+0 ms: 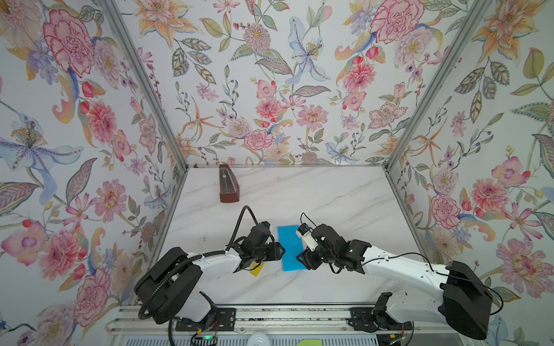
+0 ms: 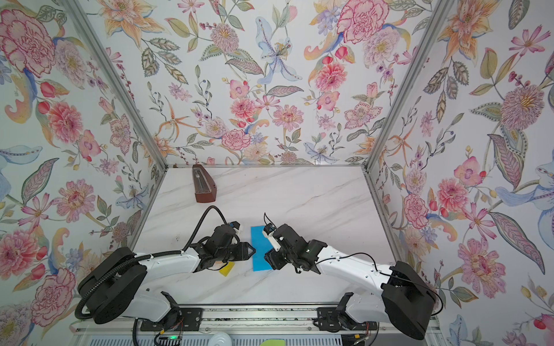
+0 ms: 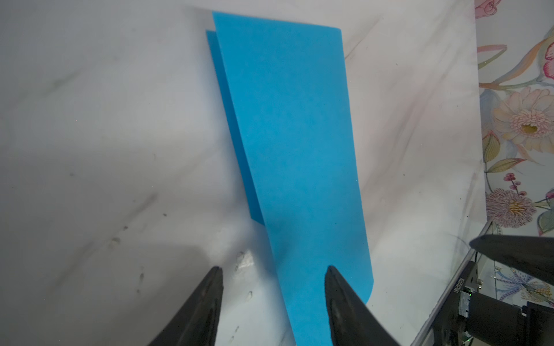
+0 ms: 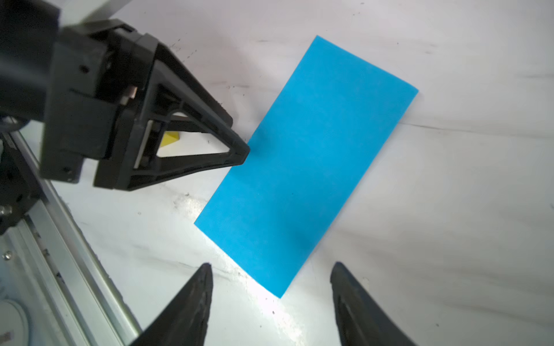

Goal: Fold a paper plane with a square sheet of paper (fold left side to right side)

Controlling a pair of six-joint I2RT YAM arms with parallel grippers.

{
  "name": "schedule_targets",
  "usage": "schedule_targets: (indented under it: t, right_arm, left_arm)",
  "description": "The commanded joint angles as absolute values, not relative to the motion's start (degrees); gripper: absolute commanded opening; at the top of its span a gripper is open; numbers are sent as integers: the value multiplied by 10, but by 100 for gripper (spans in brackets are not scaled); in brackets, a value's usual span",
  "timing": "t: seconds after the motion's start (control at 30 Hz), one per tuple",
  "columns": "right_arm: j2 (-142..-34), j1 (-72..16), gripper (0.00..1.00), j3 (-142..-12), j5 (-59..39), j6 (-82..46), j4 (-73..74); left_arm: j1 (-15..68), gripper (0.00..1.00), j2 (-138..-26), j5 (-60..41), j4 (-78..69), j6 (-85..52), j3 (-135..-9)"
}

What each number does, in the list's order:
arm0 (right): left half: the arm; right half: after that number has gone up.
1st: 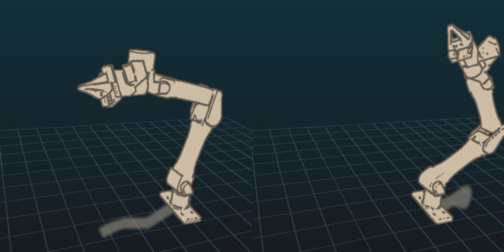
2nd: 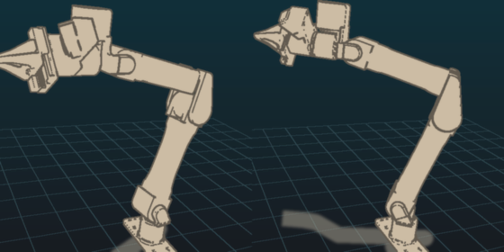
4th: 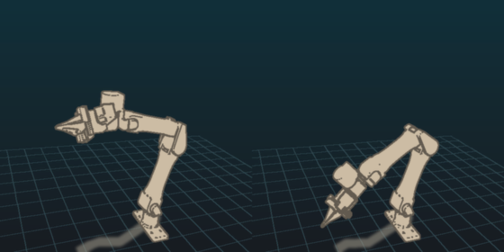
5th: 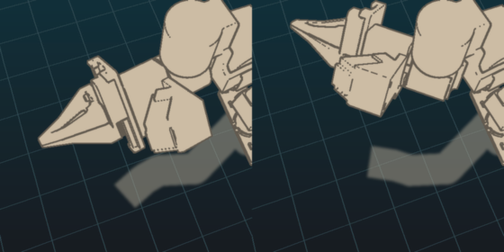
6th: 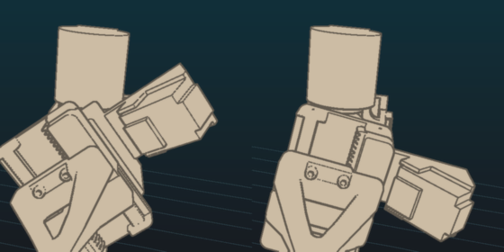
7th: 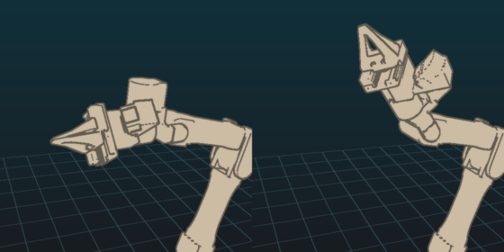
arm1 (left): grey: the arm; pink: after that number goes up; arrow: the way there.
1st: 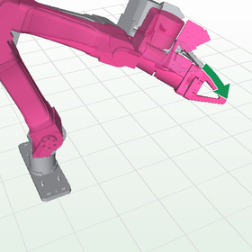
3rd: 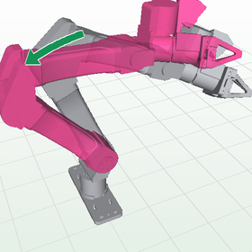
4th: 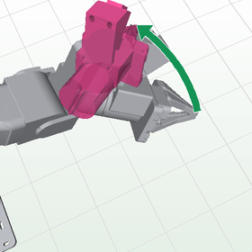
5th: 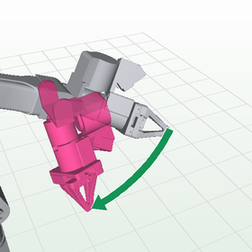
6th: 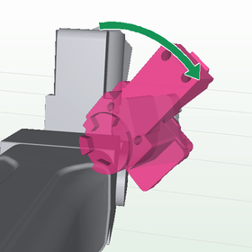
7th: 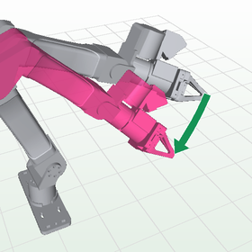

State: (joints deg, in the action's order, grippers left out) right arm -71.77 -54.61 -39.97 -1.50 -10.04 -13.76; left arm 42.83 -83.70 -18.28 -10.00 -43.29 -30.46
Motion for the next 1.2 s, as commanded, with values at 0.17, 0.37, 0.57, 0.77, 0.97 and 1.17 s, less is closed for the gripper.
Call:
schedule_targets:
  t: [0.17, 0.37, 0.57, 0.77, 0.97, 1.17]
  right_arm:
    - [-702, -593, 65, -368, 68, -32, -88]
    - [-711, -638, 64, -348, 85, 31, -57]
    - [-727, -676, 62, -342, 108, 80, -31]
    - [-744, -684, 61, -329, 107, 84, 26]
    - [-766, -684, 57, -322, 126, 82, 58]
    - [-771, -681, 50, -312, 128, 77, 80]
  left_arm:
    - [449, 52, -876, -233, -237, -496, -275]
    - [452, 32, -848, -233, -249, -508, -266]
    - [452, 25, -817, -230, -257, -525, -258]
    - [453, 17, -817, -240, -273, -537, -257]
    - [453, 16, -819, -240, -287, -545, -251]
    - [453, 16, -819, -242, -293, -548, -248]
